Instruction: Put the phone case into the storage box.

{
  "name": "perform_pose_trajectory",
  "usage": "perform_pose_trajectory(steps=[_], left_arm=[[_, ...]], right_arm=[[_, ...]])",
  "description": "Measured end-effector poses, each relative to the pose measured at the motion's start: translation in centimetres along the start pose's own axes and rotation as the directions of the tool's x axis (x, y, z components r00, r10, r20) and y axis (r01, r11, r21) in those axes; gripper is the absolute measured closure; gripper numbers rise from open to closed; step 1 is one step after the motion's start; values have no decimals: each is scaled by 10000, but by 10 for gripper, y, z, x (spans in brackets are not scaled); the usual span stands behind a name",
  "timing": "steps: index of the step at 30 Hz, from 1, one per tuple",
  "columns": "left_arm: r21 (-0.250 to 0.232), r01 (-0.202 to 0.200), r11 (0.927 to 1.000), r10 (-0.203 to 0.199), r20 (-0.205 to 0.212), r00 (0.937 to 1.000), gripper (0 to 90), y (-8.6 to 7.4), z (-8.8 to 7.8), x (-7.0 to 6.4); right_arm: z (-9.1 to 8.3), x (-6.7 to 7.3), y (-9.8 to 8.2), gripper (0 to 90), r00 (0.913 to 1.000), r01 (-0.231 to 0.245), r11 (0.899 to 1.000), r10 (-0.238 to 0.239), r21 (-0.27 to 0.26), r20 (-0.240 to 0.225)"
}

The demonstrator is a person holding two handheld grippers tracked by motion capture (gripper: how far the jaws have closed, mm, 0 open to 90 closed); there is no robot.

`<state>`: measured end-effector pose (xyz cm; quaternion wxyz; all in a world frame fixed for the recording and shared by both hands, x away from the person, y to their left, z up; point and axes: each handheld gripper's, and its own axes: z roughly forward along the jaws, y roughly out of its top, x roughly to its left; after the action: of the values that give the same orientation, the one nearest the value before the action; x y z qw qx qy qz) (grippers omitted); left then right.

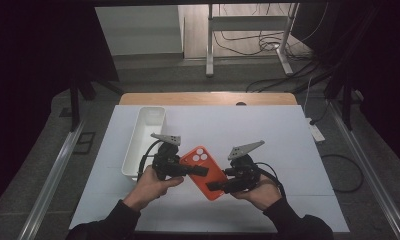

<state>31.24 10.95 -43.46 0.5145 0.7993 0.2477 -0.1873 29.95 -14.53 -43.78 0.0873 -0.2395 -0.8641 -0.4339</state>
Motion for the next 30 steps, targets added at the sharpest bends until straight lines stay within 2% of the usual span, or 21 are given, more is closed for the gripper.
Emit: perform_pose_trajectory(steps=[2, 3, 5, 6, 9, 12, 18, 20, 21, 27, 28, 30], left_arm=[[15, 58, 10000, -58, 10, 10000, 825, 0, 1, 0], [2, 120, 9999, -121, 128, 9998, 825, 0, 2, 0], [-93, 169, 9998, -164, 471, 9988, 794, 0, 2, 0], [-118, 101, 9999, -96, 416, 9991, 761, 1, 1, -1], [-174, 86, 9998, -80, 324, 9994, 730, 2, 0, -2], [-256, 69, 9996, -61, 302, 9995, 707, 2, -1, -2], [-417, -126, 9991, 113, -321, 9994, 592, 3, -3, -5], [-431, -260, 9987, 230, -674, 9975, 540, 4, -5, -6], [-431, -260, 9987, 230, -674, 9975, 512, 4, -5, -6], [-509, -547, 9972, 458, -1623, 9857, 359, 5, -9, -9], [-509, -547, 9972, 458, -1623, 9857, 330, 5, -9, -9], [-556, -622, 9965, 507, -1873, 9810, 305, 6, -11, -9]], right_arm=[[0, -1, 0, 677, 9991, -115, 9999, 120, 128, -402], [0, -1, 0, 677, 9991, -115, 9999, 120, 128, -402], [0, -3, 0, 775, 9968, -205, 9992, 231, 351, -762], [-1, -4, -1, 812, 9950, -244, 9991, 277, 361, -963], [-2, -1, 0, 843, 9928, 18, 9996, 14, 268, -1200], [-2, 3, 2, 846, 9934, 168, 9995, -139, 252, -1135], [-6, 3, 2, 847, 9966, 224, 9996, -235, -147, -792], [-8, 2, 1, 847, 9978, 244, 9994, -260, -261, -606], [-9, 2, 1, 847, 9986, 222, 9992, -237, -319, -473], [-11, 1, 1, 846, 9998, 203, 9992, -202, -354, 44], [-11, 1, 1, 846, 9998, 203, 9992, -202, -354, 44], [-10, 0, 0, 846, 9994, 70, 9997, -62, -233, 350]])
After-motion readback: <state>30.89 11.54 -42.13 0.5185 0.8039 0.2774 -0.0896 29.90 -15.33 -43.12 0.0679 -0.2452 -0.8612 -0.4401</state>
